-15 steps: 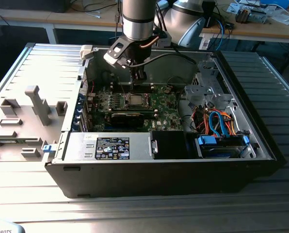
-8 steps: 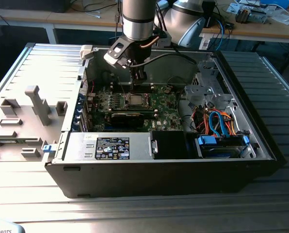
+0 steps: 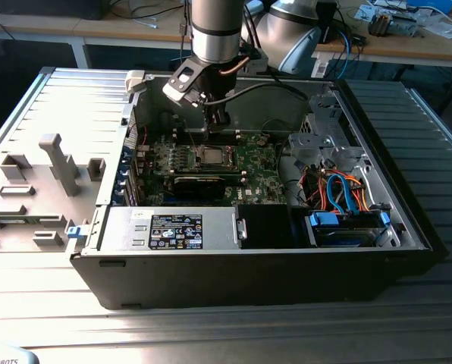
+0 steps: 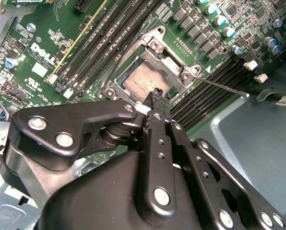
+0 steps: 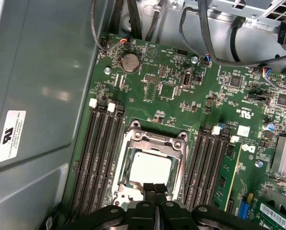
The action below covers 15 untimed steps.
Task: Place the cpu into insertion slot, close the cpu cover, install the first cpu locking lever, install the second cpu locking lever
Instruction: 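Close the cpu cover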
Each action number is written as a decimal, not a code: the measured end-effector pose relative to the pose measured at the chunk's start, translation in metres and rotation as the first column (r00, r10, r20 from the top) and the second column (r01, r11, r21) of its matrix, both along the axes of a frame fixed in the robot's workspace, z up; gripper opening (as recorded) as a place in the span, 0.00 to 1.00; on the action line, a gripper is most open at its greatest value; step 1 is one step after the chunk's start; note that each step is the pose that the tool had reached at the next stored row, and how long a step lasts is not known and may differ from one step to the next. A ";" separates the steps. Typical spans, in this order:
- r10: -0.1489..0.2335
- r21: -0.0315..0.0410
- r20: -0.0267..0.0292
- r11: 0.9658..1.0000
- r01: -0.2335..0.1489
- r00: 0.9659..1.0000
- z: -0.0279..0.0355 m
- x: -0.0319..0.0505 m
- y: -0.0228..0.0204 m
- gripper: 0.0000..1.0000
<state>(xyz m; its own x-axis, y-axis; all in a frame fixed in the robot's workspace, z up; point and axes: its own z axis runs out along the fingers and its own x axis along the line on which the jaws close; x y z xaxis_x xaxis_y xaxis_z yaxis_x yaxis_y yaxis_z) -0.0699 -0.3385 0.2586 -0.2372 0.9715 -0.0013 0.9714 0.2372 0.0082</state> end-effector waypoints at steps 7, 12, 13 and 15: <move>0.017 0.000 0.000 1.000 -0.017 1.000 0.0000 0.0000 0.0000 0.11; 0.054 0.000 0.000 0.999 -0.054 0.999 0.0000 0.0000 0.0000 0.11; 0.060 0.000 0.000 0.998 -0.060 0.998 0.0000 0.0000 0.0001 0.11; 0.080 -0.005 0.000 0.997 -0.080 0.997 0.0000 0.0000 0.0001 0.11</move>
<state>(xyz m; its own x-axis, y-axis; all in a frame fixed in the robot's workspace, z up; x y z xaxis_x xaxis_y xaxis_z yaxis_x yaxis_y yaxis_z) -0.0699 -0.3384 0.2587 -0.3140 0.9494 -0.0063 0.9494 0.3140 0.0066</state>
